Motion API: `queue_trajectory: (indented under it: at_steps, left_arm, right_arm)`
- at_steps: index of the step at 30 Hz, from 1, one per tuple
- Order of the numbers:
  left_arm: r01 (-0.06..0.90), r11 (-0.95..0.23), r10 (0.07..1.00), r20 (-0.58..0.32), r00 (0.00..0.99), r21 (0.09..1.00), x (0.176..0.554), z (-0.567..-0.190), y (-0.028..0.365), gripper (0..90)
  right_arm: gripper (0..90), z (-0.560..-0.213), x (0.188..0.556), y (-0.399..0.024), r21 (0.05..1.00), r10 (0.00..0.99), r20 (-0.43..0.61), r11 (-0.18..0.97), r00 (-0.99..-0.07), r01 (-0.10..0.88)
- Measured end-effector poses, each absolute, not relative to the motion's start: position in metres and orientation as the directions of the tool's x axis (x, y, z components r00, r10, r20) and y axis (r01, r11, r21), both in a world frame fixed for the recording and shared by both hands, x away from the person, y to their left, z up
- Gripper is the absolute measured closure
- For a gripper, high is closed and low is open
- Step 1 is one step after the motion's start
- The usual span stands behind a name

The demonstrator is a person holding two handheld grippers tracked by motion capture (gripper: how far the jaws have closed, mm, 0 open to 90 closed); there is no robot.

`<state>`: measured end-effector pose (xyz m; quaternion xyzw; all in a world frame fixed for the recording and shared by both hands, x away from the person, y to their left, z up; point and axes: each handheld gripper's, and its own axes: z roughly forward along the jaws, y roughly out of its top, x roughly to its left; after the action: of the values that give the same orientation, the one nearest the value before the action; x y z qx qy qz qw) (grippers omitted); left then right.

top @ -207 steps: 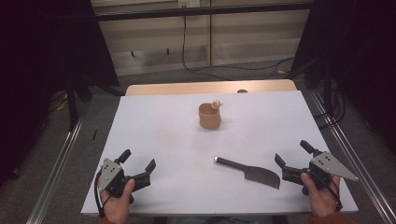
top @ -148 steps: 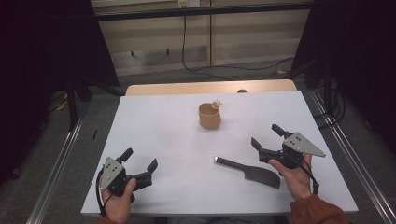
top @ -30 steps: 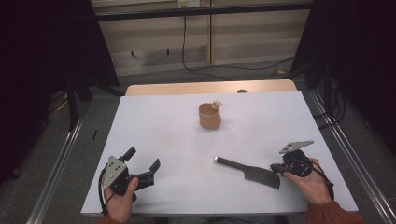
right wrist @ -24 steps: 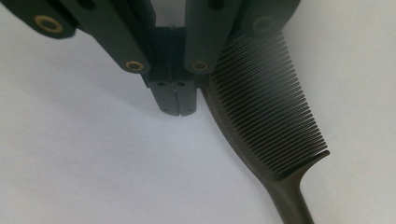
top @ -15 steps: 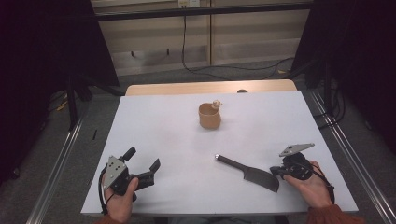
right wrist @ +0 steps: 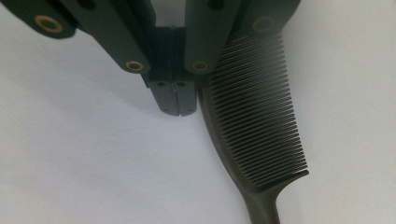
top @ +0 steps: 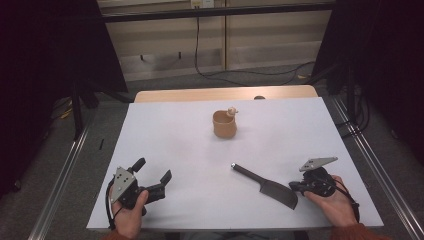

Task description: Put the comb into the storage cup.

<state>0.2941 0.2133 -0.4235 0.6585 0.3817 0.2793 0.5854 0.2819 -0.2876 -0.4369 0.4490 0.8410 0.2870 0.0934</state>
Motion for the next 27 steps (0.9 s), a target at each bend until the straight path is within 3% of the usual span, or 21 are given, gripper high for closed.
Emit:
queue_trajectory:
  at_steps: [27]
  left_arm:
    - [0.182,-0.030,0.828,-0.078,0.555,0.983,0.2950,-0.4241,0.2137,2.5]
  right_arm:
    - [90.0,-0.4383,0.2766,-0.2892,0.583,0.805,0.122,0.415,-0.581,0.698]
